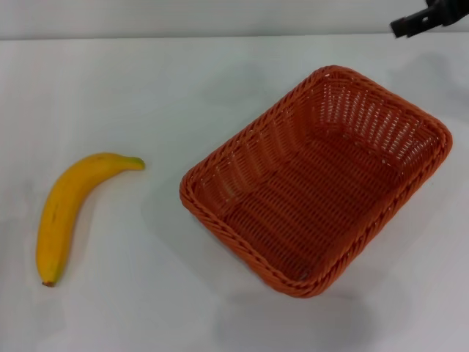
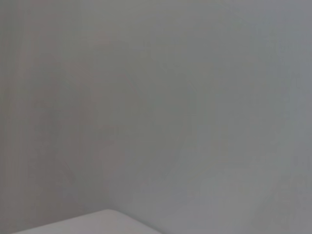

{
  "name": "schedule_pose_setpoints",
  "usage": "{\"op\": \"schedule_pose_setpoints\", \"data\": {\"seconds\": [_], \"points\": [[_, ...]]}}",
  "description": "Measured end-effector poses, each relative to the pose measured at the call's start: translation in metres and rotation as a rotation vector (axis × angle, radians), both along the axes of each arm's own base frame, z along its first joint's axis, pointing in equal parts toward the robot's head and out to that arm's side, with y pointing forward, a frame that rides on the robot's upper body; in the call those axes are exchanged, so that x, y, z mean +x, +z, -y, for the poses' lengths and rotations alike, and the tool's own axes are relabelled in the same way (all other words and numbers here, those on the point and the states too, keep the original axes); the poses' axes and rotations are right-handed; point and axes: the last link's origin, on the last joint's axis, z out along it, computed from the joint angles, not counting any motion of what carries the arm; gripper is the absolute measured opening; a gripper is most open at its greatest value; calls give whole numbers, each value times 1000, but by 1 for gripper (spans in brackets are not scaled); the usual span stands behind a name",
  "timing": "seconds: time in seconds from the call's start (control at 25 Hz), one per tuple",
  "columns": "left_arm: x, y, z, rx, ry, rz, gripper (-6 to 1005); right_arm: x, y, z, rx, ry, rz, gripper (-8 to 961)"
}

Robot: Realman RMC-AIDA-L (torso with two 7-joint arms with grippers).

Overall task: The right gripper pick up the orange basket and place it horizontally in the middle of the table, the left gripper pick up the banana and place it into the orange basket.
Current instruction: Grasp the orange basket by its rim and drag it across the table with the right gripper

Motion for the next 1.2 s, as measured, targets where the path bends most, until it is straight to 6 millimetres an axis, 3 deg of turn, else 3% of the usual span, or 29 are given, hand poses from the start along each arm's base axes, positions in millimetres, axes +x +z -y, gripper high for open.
{"op": "schedule_pose_setpoints", "data": {"seconds": [0.2,0.48,0.8,1.2], "points": [[-2,2,1,0,8,-9,819,-13,-32,0,-51,-40,149,849],[-2,1,1,-6,5,-11,818,-5,-66,1,-106,-112,250,846],[-2,1,2,-7,6,-10,816,17,-80,-1,-132,-192,266,843],[-1,1,-1,-8,-2,-12,813,30,-89,3,-162,-233,277,839]]}}
